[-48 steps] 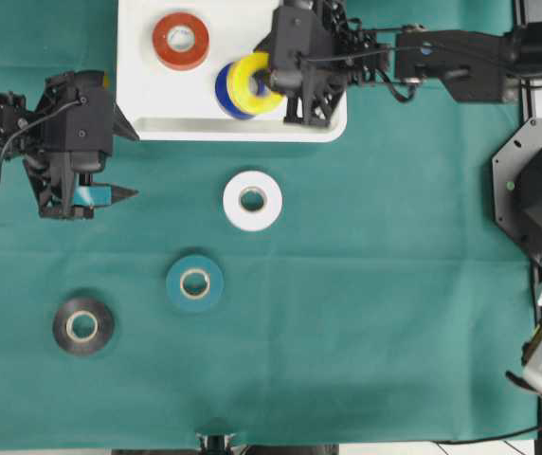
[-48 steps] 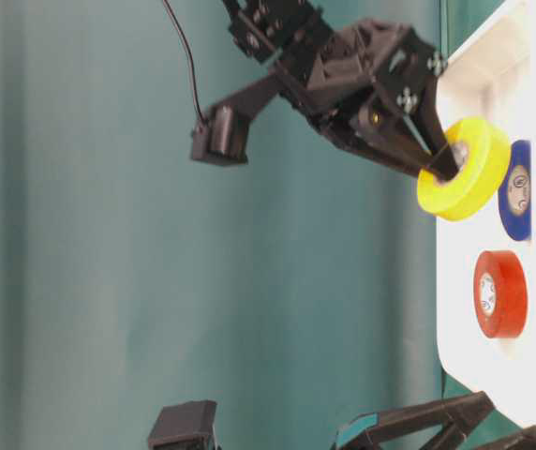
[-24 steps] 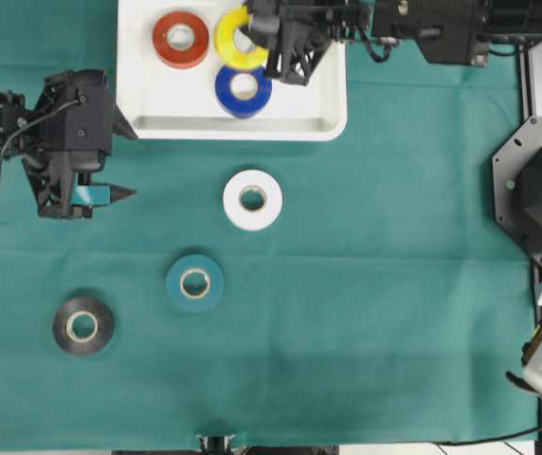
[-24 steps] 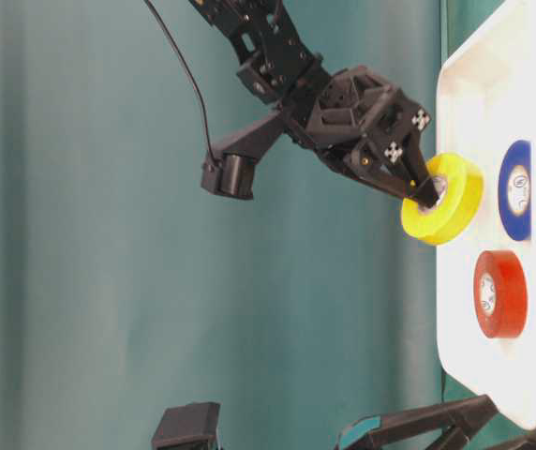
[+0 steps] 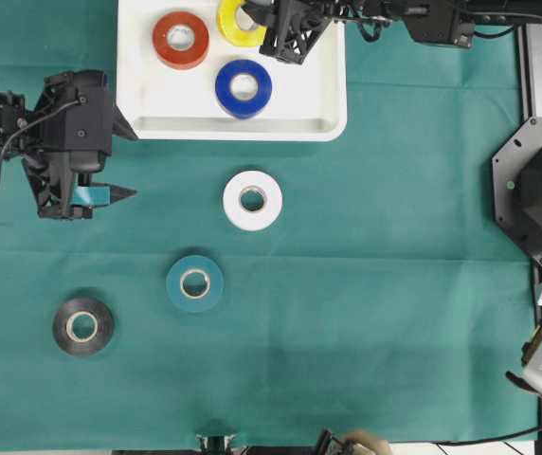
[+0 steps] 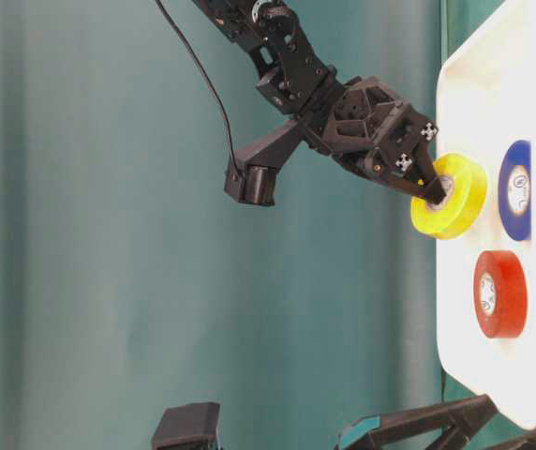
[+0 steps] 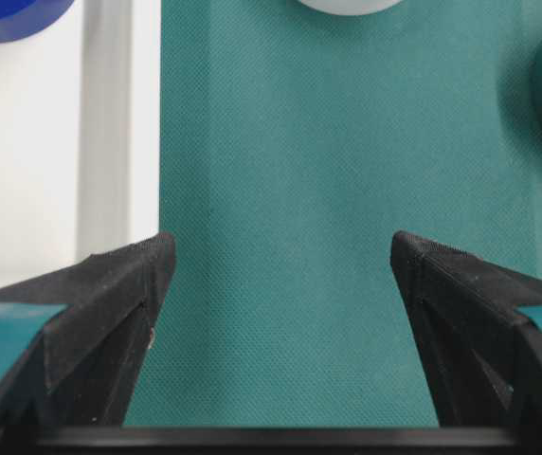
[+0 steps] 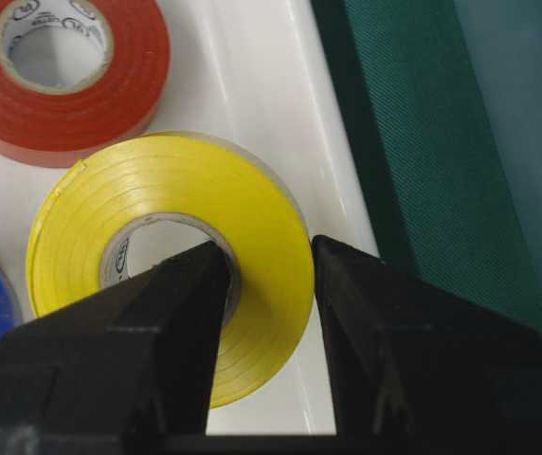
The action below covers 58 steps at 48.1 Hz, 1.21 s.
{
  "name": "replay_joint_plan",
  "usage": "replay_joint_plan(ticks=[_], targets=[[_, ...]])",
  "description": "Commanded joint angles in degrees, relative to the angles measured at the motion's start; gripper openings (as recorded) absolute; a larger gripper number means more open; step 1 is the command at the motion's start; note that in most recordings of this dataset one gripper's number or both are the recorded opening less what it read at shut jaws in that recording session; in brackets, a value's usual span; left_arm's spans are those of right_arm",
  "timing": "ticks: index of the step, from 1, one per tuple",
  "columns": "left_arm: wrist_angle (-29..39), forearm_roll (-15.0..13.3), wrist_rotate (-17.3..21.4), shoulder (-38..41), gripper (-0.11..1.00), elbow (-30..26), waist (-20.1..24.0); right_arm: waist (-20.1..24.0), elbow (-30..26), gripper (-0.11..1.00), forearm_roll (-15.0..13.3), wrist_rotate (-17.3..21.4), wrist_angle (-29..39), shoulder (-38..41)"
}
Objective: Put the tape alternately from left to right into the white case.
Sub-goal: 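Place the yellow roll in the tray's upper area and release, then withdraw the right gripper from the tray toward the white roll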
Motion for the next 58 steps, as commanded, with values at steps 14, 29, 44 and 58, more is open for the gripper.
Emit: replay_joint_plan(ticks=[14,29,44,58], targets=[[-0.35,-0.09,-0.09,-0.62,0.96,-0.88,-0.09,-0.09,-0.97,0.08,-0.09,0.26,0.18,-1.05],[-0.35,-0.09,0.00,-0.62,0.96,-0.97,-0.09,-0.09,-0.53,0.84,-0.09,0.35,0.09,-1.05],[-0.44,-0.09,0.00,-0.62,0.96,-0.97,-0.09,0.26,0.53,0.82,-0.09,0.53,0.09,-1.58],[-0.44,-0.09,0.00,-0.62,0.96,-0.97,-0.09,4.22,4.75,0.82,-0.09,0.53,-0.18,-6.94]])
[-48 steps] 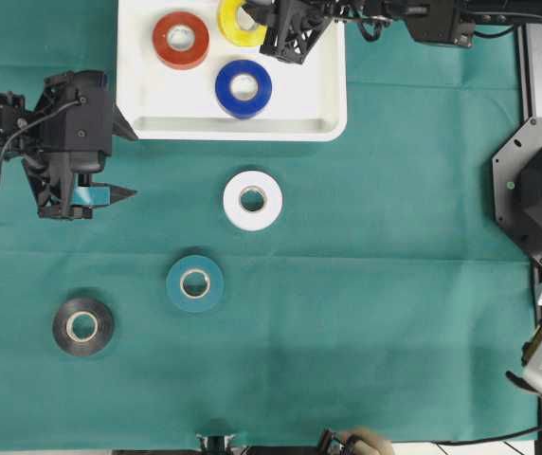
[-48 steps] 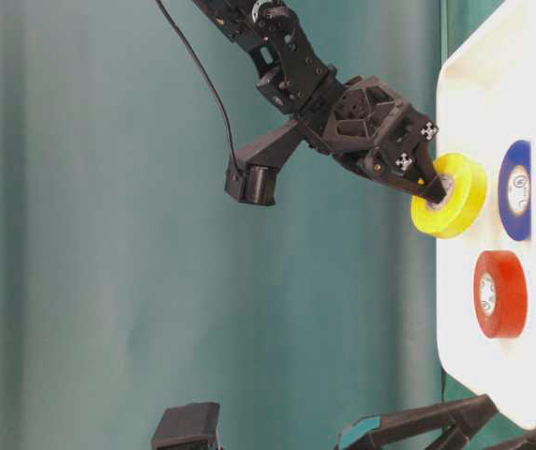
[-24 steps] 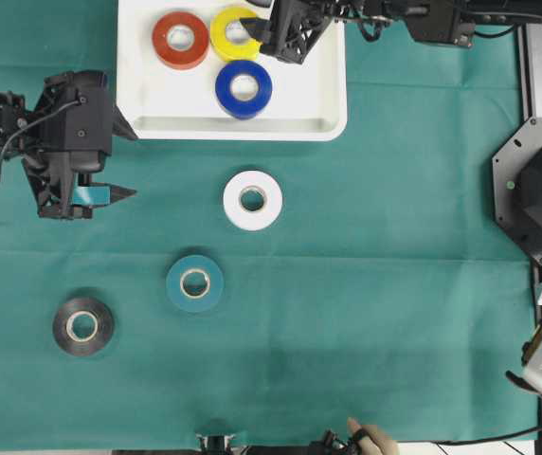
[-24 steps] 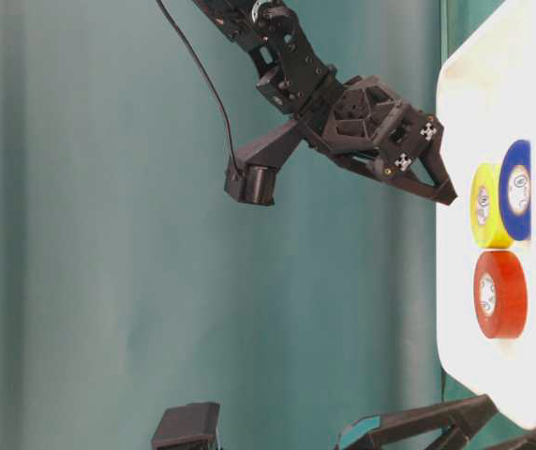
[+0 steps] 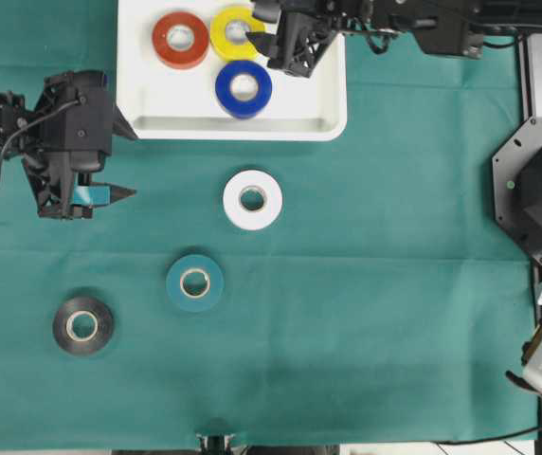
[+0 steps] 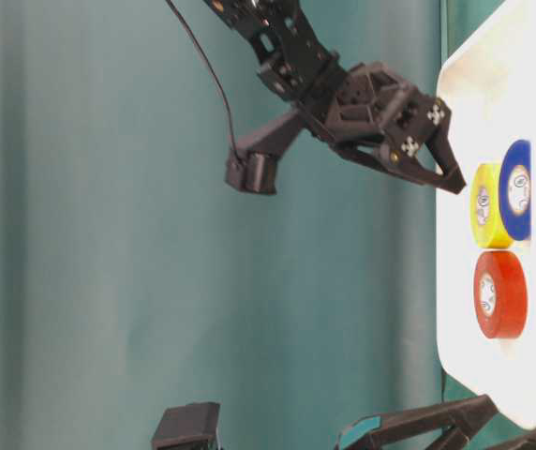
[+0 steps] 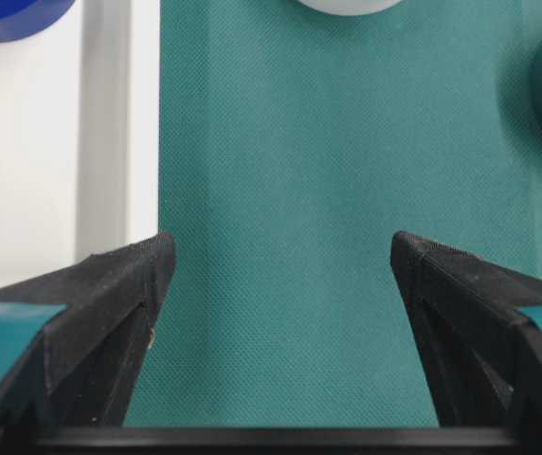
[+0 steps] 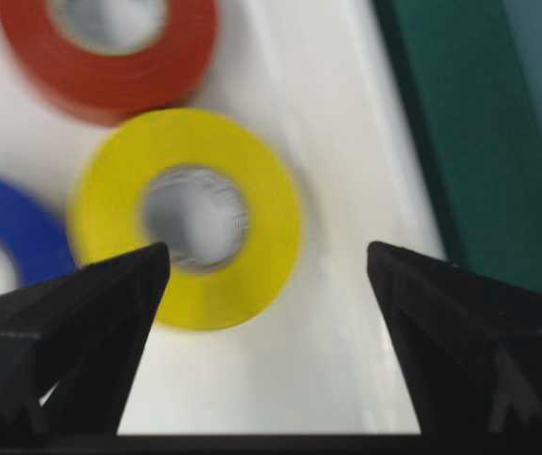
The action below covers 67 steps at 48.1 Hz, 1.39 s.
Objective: Put the tape alternately from left to right into the white case.
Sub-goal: 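Withdraw the right gripper from the tray toward the white roll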
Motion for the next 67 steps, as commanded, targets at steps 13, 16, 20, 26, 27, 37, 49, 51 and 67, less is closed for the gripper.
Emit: replay_joint_plan(ticks=[13,16,20,26,27,37,49,51,67], targets=[[-0.44,-0.09,0.18,-0.62,0.96,-0.97,-0.09,7.65,6.94,0.82,-0.09,0.09,-2.37,-9.49],[-0.44,-0.09,0.18,-0.62,0.96,-0.97,-0.09,8.96,8.09,0.82,-0.09,0.09,-2.99,-10.63],[-0.35,-0.09,0.18,-0.62,0.96,-0.97,-0.09,10.63,9.40,0.82,-0.09,0.09,-3.43,-11.78],[-0.35,-0.09,0.18,-0.62,0.96,-0.97,-0.09,13.27,10.99,0.82,-0.09,0.18,-3.52,-13.01],[-0.35,-0.09,0.09,-0.62,0.96,-0.97,-0.09,13.71,11.16,0.82,-0.09,0.18,-3.52,-13.10],[-0.35,-0.09,0.09,-0.62,0.96,-0.97,-0.09,17.40,13.27,0.82,-0.09,0.09,-3.52,-14.24],[-0.44,-0.09,0.00,-0.62,0.96,-0.97,-0.09,20.57,14.94,0.82,-0.09,0.26,-3.52,-15.12],[-0.35,-0.09,0.00,-0.70,0.96,-0.97,-0.09,21.09,15.12,0.82,-0.09,0.26,-3.52,-15.21],[-0.44,-0.09,-0.18,-0.62,0.96,-1.67,-0.70,21.80,15.29,0.82,-0.09,0.26,-3.52,-15.38]])
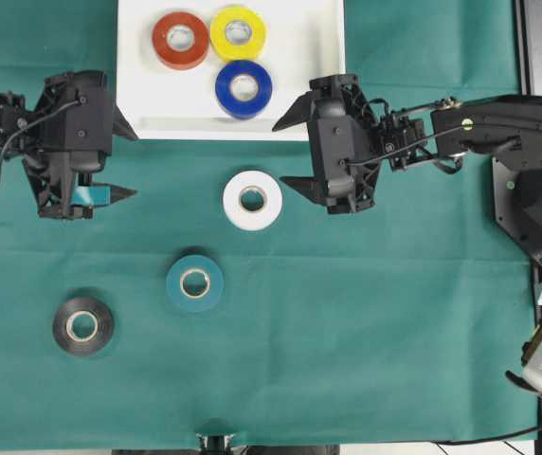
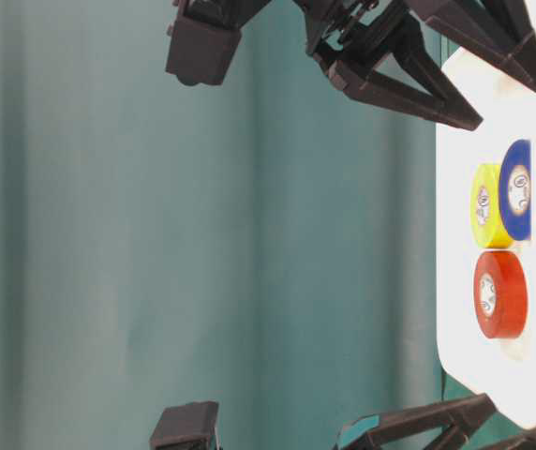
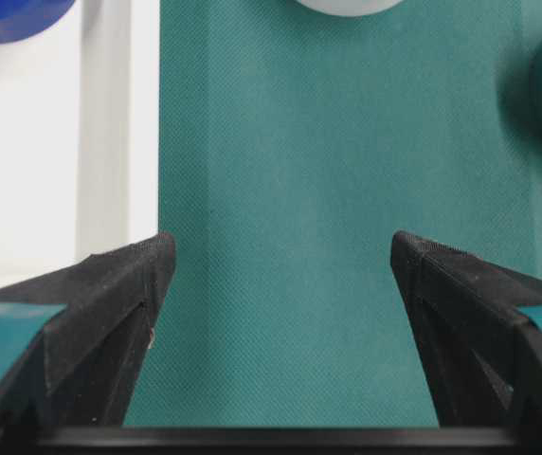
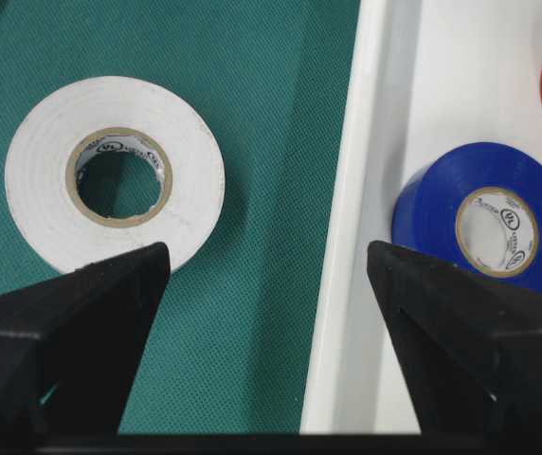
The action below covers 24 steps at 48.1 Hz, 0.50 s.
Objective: Put the tape alternately from left to right into the white case.
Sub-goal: 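Withdraw the right gripper from the tray toward the white roll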
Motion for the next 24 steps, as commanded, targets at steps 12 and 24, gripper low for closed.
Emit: replay_joint_plan(ticks=[12,24], targets=[[-0.35,-0.09,-0.35,0.18,0.96,-3.60,-4.48,0.09,-0.44,0.82,-0.09,0.09,-0.18,-1.32],[-0.35,-0.09,-4.48,4.22,0.96,-6.77,-8.61,0.09,-0.26,0.82,-0.09,0.09,-0.18,-1.32]])
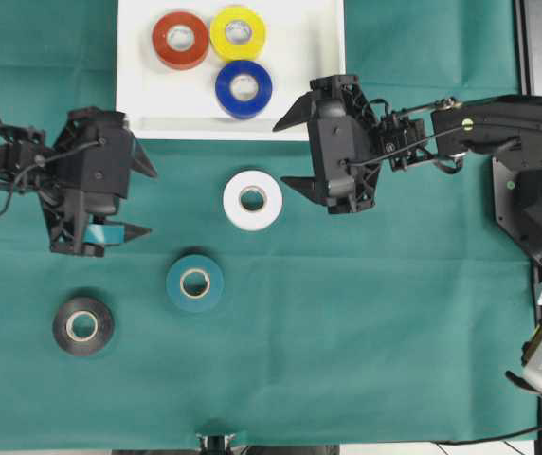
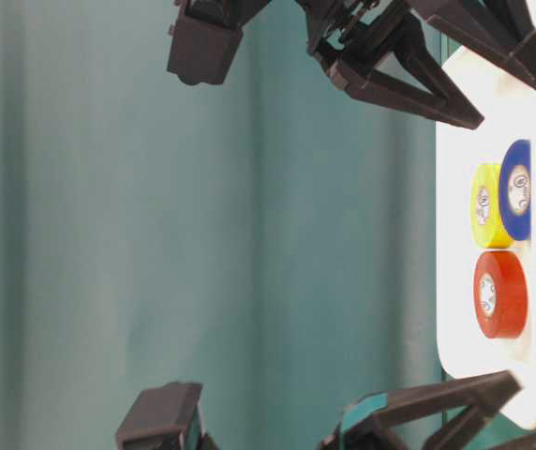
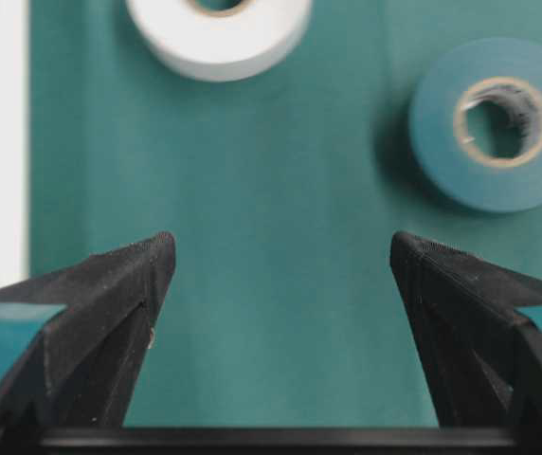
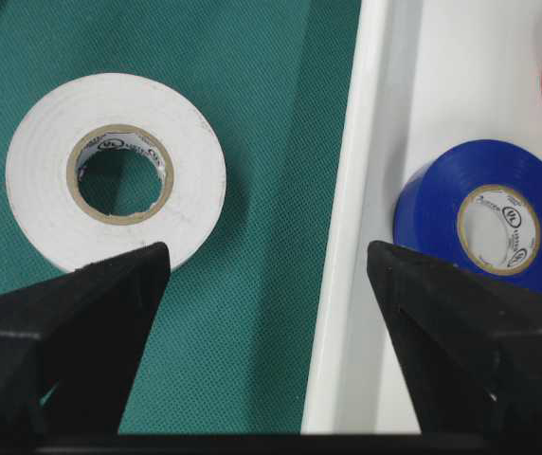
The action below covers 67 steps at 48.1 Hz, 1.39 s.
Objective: Put the tape alternately from left to right into the white case.
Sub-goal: 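Withdraw the right gripper from the tray toward the white roll, then move the left gripper down onto the teal tape roll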
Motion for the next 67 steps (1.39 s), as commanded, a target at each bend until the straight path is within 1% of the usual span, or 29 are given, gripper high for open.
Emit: replay_joint_plan(ticks=[1,7,13,19,23,26,31,40,47,57,67], targets=[[-0.35,-0.09,-1.85,0.70,0.96,-2.46,-1.32,0.09,-0.26,0.82,-0.09,0.09,-0.26,-1.23],[-0.26,-0.18,-7.82,3.08,0.96,-4.92,-2.90,0.09,-0.18,0.82,-0.09,0.09,-0.26,-1.23],[-0.09,-0.09,-17.14,5.36,0.96,-7.29,-3.96,0.09,0.09,0.82,-0.09,0.09,-0.35,-1.23],[0.18,-0.18,-25.05,6.86,0.96,-8.79,-4.48,0.09,0.35,0.82,-0.09,0.09,-0.35,-1.23],[0.88,-0.18,-28.83,7.56,0.96,-9.32,-4.66,0.09,0.44,0.82,-0.09,0.09,-0.35,-1.23],[1.67,-0.09,-30.85,8.09,0.96,-9.58,-4.75,0.18,0.62,0.82,-0.09,0.09,-0.44,-1.23],[2.64,-0.09,-31.46,8.61,0.96,-9.58,-4.75,0.09,0.88,0.82,-0.09,0.09,-0.53,-1.23],[3.08,-0.09,-31.29,10.63,0.96,-10.99,-4.75,0.09,1.32,0.82,-0.09,0.09,-0.53,-1.23],[5.62,-0.09,-31.29,12.74,0.96,-12.66,-4.83,0.09,1.32,0.82,-0.09,0.09,-0.53,-1.23],[8.70,-0.09,-31.20,15.29,0.96,-15.47,-5.98,0.09,1.41,0.82,-0.09,0.09,-0.44,-1.23],[8.96,0.00,-31.11,17.05,0.96,-16.96,-6.86,0.18,1.41,0.82,-0.09,0.00,-0.53,-1.23]])
